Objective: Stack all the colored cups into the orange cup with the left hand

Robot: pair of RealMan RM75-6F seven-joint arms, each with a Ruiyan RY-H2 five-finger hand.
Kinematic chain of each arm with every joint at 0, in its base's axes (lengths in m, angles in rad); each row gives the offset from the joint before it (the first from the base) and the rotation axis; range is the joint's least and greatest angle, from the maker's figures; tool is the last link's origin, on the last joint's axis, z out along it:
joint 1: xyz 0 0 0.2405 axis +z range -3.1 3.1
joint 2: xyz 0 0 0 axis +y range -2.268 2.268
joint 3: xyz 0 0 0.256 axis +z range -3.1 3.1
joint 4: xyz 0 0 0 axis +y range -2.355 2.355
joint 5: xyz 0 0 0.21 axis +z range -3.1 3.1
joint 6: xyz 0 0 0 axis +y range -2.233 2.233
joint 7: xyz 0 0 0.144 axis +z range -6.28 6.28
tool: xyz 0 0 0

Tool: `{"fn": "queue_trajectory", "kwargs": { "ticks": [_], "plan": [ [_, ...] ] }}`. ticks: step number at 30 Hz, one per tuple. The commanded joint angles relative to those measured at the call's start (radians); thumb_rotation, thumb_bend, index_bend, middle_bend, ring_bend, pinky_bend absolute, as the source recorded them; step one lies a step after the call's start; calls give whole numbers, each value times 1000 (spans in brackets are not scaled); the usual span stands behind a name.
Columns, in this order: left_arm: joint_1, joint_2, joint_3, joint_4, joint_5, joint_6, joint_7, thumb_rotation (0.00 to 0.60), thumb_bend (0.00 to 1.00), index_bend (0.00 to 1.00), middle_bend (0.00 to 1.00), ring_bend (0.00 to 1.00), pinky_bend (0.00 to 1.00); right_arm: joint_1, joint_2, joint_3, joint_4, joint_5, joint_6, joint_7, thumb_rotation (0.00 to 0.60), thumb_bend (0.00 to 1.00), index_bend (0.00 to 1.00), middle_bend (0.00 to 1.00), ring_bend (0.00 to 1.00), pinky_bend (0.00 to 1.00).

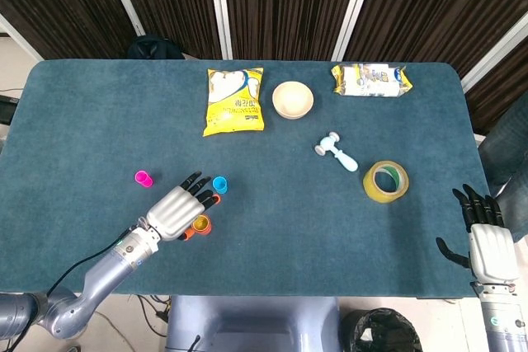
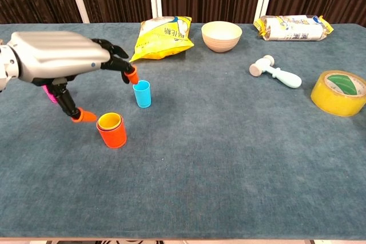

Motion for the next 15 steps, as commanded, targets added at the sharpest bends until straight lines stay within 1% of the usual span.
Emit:
{"fn": "queue_trajectory", "kwargs": {
  "ticks": [1,4,8,10,12,15],
  "plan": [
    [6,-17,-25,19,19,32,-28,600,192,209,216,0,2,0,0,0,-1,-1,1,-1,600,325,89,44,96,3],
    [4,-45,-60,67,25,55,-65,600,192,211,217,0,2,-1,0,0,-1,0,2,-2,600,324,90,44,96,3],
    [-17,-79,-107,147,-22,38,-106,600,191,208,217,0,2,0,-2,0,1,1,-1,-4,600,324,89,44,96,3],
    [-35,-97,-131,190,-60,12,-124,600,190,208,217,0,2,1,-3,-1,2,2,-3,-5,600,325,89,44,96,3],
    [-66,-123,-158,258,-113,-31,-134,600,189,207,217,0,2,2,-4,0,4,5,-5,-4,600,325,90,44,96,2],
    [-97,-154,-175,322,-166,-82,-147,600,190,207,217,0,3,1,-3,1,4,5,-6,-1,600,323,89,44,97,3]
  ]
}}
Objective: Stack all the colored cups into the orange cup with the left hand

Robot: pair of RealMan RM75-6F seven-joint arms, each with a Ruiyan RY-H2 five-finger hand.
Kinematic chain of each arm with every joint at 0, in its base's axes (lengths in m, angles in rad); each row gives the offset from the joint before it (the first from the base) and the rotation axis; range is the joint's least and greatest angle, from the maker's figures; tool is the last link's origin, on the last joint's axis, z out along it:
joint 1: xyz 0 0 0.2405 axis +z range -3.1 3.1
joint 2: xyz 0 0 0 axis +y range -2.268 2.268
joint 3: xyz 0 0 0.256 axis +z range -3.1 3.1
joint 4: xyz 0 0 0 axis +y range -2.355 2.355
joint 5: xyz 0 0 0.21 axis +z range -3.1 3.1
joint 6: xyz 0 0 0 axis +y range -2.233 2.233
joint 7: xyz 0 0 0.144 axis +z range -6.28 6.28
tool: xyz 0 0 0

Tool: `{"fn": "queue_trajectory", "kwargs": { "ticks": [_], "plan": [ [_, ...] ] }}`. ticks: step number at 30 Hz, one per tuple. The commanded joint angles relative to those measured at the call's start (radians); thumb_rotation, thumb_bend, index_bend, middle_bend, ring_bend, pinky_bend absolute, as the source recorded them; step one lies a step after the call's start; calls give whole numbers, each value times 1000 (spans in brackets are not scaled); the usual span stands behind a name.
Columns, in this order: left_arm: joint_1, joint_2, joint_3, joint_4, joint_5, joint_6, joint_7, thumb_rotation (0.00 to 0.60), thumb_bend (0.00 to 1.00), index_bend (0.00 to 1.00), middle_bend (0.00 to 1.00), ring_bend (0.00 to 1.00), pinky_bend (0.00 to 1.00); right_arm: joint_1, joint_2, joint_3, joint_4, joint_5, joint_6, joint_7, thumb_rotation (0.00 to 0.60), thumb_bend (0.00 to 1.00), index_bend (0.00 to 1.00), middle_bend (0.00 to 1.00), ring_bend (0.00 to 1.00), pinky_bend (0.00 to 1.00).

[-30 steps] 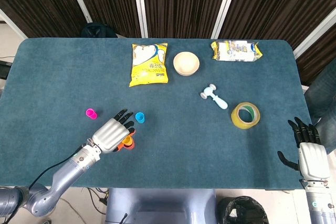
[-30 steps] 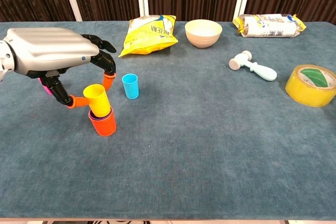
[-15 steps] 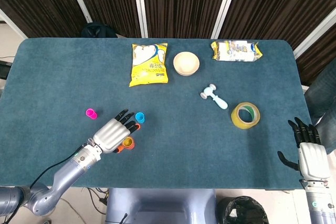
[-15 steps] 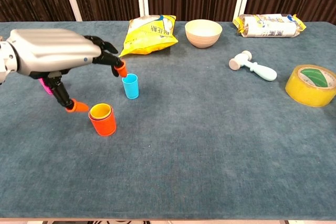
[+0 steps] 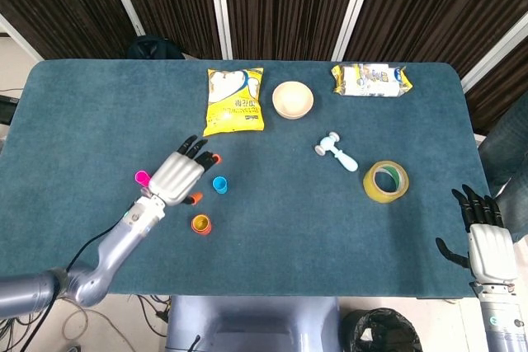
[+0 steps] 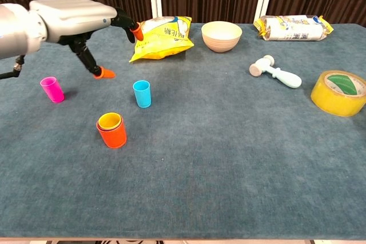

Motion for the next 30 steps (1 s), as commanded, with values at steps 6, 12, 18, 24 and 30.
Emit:
{"fn": "queue_trajectory", "kwargs": {
  "ticks": [6,12,18,24,30],
  "plan": [
    [-82,-98,-29,172,-125,-125,-28,600,189,205,217,0,3,1,0,0,1,0,-3,3,600,324,89,44,96,3],
    [-101,-139,-19,222,-138,-151,-40,600,185,205,217,0,3,1,0,1,3,4,-6,6,600,324,89,44,96,3],
    [-117,-156,-1,231,-129,-173,-42,600,185,224,216,0,2,3,-2,2,7,7,-10,9,600,324,89,44,96,3],
    [-130,-166,6,235,-137,-174,-29,600,186,294,229,0,2,3,-2,2,7,7,-10,11,600,325,89,44,96,3],
    [-139,-183,16,248,-154,-159,-3,600,216,380,253,0,2,1,0,4,8,9,-7,15,600,324,89,44,96,3]
  ]
}}
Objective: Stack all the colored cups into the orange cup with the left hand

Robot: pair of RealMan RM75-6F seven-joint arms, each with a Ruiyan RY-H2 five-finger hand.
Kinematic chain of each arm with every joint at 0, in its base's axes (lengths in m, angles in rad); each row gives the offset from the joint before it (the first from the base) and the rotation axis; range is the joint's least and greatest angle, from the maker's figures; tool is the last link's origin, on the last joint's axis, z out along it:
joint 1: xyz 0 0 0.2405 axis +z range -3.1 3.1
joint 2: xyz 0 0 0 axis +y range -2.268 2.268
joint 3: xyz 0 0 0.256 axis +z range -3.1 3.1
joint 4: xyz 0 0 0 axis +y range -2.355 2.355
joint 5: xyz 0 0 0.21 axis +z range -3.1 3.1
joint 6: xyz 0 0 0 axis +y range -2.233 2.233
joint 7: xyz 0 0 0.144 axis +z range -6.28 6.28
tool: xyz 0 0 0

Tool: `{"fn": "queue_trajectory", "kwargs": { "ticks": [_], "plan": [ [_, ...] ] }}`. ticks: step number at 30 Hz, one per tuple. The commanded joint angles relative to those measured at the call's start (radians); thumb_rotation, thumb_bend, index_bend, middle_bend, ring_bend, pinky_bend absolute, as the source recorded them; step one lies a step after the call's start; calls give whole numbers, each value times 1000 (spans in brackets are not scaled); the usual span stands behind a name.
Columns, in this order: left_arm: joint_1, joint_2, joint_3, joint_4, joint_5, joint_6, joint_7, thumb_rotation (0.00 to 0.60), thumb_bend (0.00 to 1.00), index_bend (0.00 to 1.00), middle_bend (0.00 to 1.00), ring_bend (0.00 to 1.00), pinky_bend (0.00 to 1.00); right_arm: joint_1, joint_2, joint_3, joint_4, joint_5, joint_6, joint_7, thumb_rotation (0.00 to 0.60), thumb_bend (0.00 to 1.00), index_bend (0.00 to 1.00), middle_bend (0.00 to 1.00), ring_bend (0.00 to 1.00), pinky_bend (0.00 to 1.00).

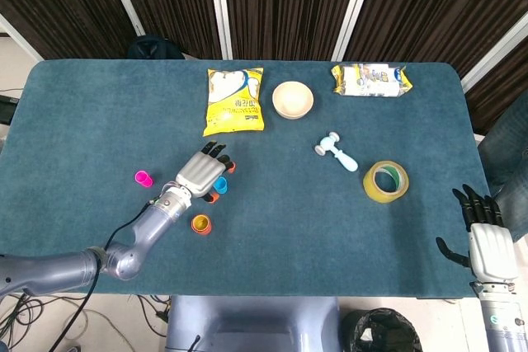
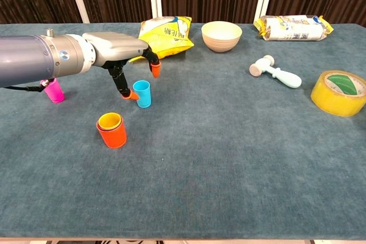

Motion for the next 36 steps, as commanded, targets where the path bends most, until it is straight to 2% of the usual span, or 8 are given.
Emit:
{"fn": "queue_trajectory", "kwargs": {
  "ticks": [1,26,32,36],
  "plan": [
    [-3,-7,4,5,-8,8,9,600,221,386,255,0,3,0,0,0,0,0,1,1,600,324,89,44,97,2],
    [-11,-13,26,3,-39,52,43,600,305,485,301,0,3,1,-3,0,0,3,-4,4,600,324,89,44,96,3],
    [-9,30,14,-57,-17,88,47,600,306,486,302,0,3,0,-4,1,-1,4,-3,3,600,324,89,44,97,3],
    [-8,82,6,-140,-3,115,60,600,305,487,304,0,3,1,-5,0,-1,3,-4,1,600,325,89,44,96,3]
  ]
}}
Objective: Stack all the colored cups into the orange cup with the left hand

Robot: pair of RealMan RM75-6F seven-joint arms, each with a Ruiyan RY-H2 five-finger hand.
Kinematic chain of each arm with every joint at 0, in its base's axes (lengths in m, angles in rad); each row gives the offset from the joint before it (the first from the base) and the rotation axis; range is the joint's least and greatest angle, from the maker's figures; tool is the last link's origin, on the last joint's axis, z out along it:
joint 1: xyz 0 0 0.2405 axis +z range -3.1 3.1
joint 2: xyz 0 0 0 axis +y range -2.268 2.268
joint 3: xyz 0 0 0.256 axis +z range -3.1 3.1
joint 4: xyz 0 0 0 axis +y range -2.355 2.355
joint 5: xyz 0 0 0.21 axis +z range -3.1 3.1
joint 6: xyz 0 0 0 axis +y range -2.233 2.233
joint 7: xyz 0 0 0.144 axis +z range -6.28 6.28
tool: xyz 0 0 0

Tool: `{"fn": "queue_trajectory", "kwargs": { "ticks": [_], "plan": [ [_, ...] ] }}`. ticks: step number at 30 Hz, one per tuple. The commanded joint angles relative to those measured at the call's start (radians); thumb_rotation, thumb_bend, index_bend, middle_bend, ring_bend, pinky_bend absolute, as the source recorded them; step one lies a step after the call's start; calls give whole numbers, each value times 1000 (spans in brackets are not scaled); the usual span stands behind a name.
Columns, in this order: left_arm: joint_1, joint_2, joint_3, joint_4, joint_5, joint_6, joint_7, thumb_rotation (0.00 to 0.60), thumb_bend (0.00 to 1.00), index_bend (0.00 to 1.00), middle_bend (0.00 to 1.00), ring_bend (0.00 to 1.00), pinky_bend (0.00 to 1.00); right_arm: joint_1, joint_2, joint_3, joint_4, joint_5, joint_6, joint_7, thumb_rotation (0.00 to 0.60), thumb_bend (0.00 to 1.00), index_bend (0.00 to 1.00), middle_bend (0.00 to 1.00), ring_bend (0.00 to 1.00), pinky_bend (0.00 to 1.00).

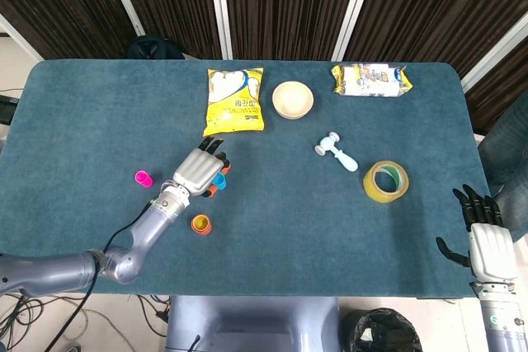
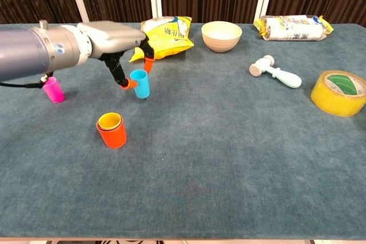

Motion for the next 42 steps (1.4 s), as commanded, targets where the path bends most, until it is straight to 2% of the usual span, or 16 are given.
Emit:
{"fn": "queue_trajectory", "kwargs": {
  "ticks": [1,5,13,17,26,34,42],
  "plan": [
    [2,53,-8,-82,16,26,14,600,306,488,304,0,3,0,0,0,-1,-1,1,-1,600,324,90,44,96,3],
    [6,134,4,-206,22,47,55,600,306,489,304,0,3,-2,1,1,-4,-1,5,-3,600,324,89,44,96,3],
    [43,334,67,-464,15,71,102,600,305,489,304,0,3,-4,4,1,-10,-2,9,-1,600,324,90,44,96,3],
    [63,398,97,-525,38,74,99,600,306,491,306,0,3,-4,3,0,-12,-3,10,-4,600,324,89,44,96,3],
    [109,424,137,-531,143,55,15,600,305,492,308,0,3,-4,0,1,-13,-2,10,-10,600,324,89,44,96,2],
    [133,389,150,-467,229,31,-61,600,306,492,309,0,3,-4,-1,3,-10,2,10,-10,600,324,90,44,96,3],
    [133,347,148,-418,246,12,-85,600,306,484,307,0,3,-5,0,5,-9,7,10,-8,600,324,90,44,96,3]
  ]
}}
